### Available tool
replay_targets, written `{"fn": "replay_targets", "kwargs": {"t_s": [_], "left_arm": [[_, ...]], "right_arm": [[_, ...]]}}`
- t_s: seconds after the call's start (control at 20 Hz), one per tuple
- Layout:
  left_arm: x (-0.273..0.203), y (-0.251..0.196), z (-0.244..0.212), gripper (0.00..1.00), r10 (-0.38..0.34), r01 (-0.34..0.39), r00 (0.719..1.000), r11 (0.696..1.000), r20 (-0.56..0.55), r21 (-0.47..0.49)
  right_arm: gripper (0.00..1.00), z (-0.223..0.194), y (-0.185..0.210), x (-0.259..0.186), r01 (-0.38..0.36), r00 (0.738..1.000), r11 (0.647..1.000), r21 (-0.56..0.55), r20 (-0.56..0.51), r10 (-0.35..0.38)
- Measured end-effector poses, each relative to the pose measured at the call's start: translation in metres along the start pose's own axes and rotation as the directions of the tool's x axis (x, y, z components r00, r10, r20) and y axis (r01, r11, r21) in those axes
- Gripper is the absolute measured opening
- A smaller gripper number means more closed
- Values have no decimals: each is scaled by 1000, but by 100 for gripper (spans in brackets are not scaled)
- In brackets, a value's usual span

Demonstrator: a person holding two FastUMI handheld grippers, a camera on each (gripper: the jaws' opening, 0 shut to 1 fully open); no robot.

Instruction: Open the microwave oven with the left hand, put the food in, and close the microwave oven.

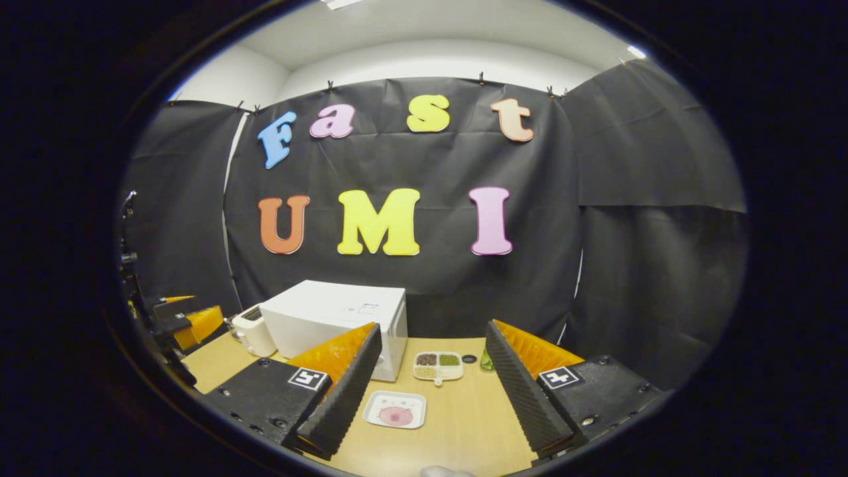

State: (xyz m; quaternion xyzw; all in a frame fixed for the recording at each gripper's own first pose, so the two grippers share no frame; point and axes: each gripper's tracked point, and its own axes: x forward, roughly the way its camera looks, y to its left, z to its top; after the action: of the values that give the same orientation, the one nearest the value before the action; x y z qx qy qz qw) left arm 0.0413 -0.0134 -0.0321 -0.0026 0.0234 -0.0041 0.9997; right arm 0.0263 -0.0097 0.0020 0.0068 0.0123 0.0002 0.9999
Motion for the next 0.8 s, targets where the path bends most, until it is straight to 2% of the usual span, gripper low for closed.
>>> {"fn": "replay_targets", "kwargs": {"t_s": [0.1, 0.15, 0.2, 0.25, 0.3, 0.35, 0.4, 0.45, 0.5, 0.55, 0.6, 0.7, 0.75, 0.8], "left_arm": [[17, -18, -14, 85, -27, 27, 1000, 1000, 2, 4], [28, -28, -22, 95, -40, 40, 999, 999, 12, 1], [37, -36, -30, 95, -48, 48, 999, 999, 3, 2], [49, -45, -44, 95, -60, 60, 998, 998, -1, -3], [59, -54, -55, 95, -69, 69, 997, 998, -22, -10], [71, -63, -65, 95, -79, 79, 997, 997, -27, -13], [82, -71, -73, 96, -88, 87, 996, 996, -28, -14], [94, -80, -84, 96, -98, 97, 994, 995, -42, -14], [106, -85, -93, 96, -98, 98, 994, 995, -49, -9], [117, -89, -101, 95, -94, 94, 994, 996, -47, -7], [131, -91, -107, 96, -87, 87, 995, 996, -40, -3], [160, -96, -130, 96, -70, 70, 995, 998, -66, 5], [174, -99, -139, 95, -67, 67, 995, 998, -76, 7], [188, -102, -150, 95, -63, 64, 994, 998, -90, 11]], "right_arm": [[92, 1, -8, -1, 9, 1000, 1000, 12, -13, -9], [92, 2, -13, -2, 17, 1000, 1000, 17, -18, -17], [92, 3, -19, -3, 31, 999, 999, 16, -22, -31], [100, 2, -27, -5, 47, 998, 999, 6, -31, -47], [92, 1, -34, -8, 68, 997, 998, -4, -38, -69], [92, 1, -42, -11, 86, 995, 996, -10, -46, -86], [100, -2, -46, -16, 97, 994, 995, -11, -53, -97], [92, -3, -49, -20, 98, 994, 995, -2, -53, -98], [100, -4, -49, -23, 96, 994, 995, 6, -54, -96], [92, -6, -53, -26, 105, 993, 994, 5, -61, -104], [100, -9, -56, -30, 115, 991, 993, -1, -67, -115], [100, -15, -64, -35, 142, 986, 990, -12, -91, -142], [92, -16, -66, -38, 151, 983, 988, -9, -102, -152], [92, -21, -67, -40, 160, 980, 987, -6, -118, -159]]}}
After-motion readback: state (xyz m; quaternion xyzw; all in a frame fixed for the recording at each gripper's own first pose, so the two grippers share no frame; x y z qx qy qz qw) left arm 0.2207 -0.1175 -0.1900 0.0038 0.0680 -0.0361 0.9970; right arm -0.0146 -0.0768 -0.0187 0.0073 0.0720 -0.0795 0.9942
